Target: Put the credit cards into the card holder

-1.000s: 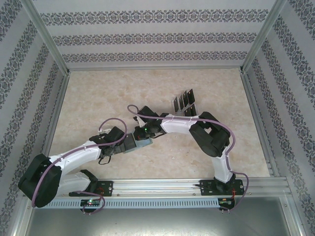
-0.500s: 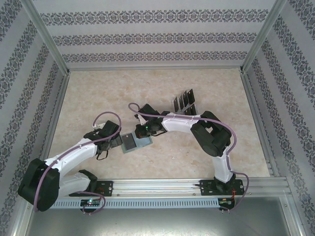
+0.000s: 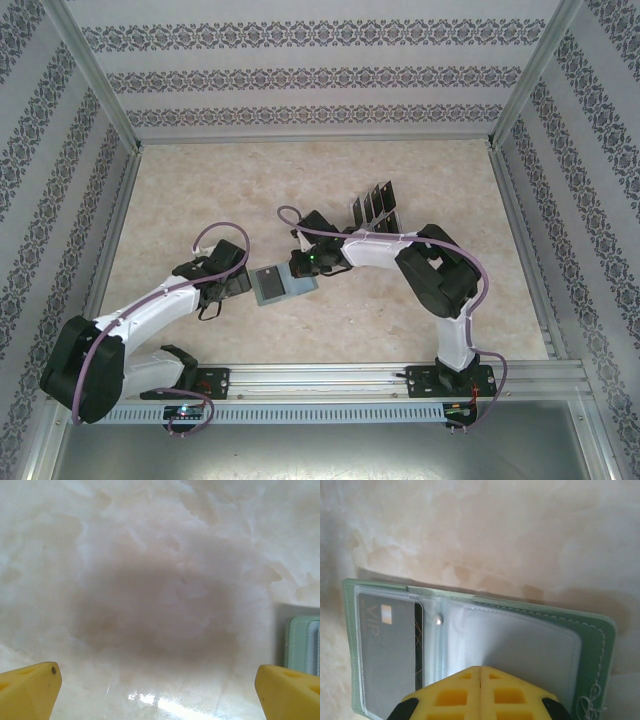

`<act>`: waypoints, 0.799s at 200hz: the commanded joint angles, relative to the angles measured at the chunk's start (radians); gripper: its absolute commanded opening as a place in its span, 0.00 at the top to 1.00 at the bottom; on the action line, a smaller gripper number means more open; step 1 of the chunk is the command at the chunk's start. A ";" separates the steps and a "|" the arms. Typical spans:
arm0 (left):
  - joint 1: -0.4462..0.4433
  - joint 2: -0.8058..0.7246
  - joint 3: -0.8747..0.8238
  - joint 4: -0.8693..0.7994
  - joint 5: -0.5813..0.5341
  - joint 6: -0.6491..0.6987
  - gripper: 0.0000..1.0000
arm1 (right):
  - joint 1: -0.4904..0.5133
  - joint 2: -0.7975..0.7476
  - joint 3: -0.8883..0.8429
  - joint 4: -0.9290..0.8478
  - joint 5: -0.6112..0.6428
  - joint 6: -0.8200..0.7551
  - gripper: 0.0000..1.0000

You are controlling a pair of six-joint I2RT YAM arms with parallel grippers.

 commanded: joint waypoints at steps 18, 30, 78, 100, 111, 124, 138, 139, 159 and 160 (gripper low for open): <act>0.009 0.023 0.036 0.015 0.027 0.052 0.00 | -0.008 -0.052 -0.038 -0.020 0.052 0.017 1.00; 0.008 0.027 0.037 0.022 0.039 0.059 0.00 | -0.007 -0.080 -0.038 -0.010 0.045 0.011 0.92; 0.006 0.039 0.027 0.064 0.105 0.073 0.00 | -0.013 -0.150 0.000 -0.085 0.066 -0.039 0.57; 0.002 0.047 0.023 0.076 0.117 0.071 0.00 | -0.015 -0.144 0.003 -0.103 0.065 -0.056 0.55; 0.000 0.049 0.019 0.082 0.119 0.069 0.00 | -0.017 -0.134 0.003 -0.103 0.060 -0.064 0.54; 0.001 0.050 0.014 0.087 0.123 0.068 0.00 | -0.017 -0.119 0.003 -0.101 0.054 -0.070 0.54; 0.000 0.052 0.011 0.092 0.127 0.065 0.00 | -0.017 -0.100 0.003 -0.096 0.051 -0.073 0.53; -0.001 0.052 0.011 0.092 0.127 0.066 0.00 | -0.016 -0.099 0.003 -0.094 0.051 -0.073 0.53; -0.001 0.057 0.010 0.093 0.125 0.068 0.00 | -0.018 -0.073 0.008 -0.087 0.039 -0.075 0.54; -0.001 0.057 0.009 0.093 0.125 0.068 0.00 | -0.018 -0.072 0.009 -0.087 0.039 -0.076 0.53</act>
